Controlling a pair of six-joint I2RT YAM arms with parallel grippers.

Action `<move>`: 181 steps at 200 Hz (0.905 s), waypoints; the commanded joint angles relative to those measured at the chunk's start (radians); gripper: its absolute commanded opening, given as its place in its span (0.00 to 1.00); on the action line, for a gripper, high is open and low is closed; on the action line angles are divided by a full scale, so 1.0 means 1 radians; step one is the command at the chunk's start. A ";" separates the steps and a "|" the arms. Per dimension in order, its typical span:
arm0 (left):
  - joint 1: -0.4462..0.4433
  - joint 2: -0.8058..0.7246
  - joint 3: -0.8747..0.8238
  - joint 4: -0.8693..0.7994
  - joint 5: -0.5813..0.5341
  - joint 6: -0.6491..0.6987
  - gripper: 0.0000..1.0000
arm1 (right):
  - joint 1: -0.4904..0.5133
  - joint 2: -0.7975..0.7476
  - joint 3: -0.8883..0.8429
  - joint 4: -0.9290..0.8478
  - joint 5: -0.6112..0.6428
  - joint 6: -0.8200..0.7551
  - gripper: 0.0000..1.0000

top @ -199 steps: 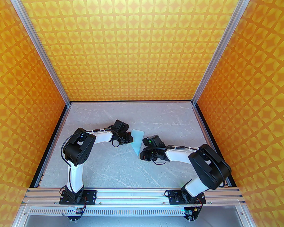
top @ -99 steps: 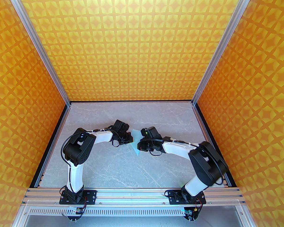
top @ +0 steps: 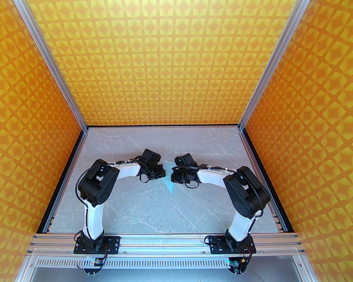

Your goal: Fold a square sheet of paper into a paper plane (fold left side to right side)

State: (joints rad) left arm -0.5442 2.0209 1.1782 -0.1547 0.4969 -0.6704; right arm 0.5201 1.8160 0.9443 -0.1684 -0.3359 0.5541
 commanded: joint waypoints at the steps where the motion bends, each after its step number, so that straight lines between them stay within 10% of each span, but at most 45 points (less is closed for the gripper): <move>1: -0.001 -0.027 -0.012 -0.085 -0.057 0.025 0.12 | -0.002 0.039 0.009 -0.024 0.027 -0.027 0.00; 55: 0.027 -0.164 -0.095 -0.007 -0.069 -0.001 0.46 | -0.002 0.036 -0.019 -0.007 0.017 -0.022 0.00; 181: 0.021 -0.050 -0.051 0.021 -0.062 -0.005 0.45 | -0.002 0.034 -0.030 0.005 0.002 -0.016 0.00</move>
State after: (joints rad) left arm -0.5152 1.9316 1.1076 -0.1612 0.4355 -0.6765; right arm 0.5175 1.8252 0.9432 -0.1379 -0.3466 0.5438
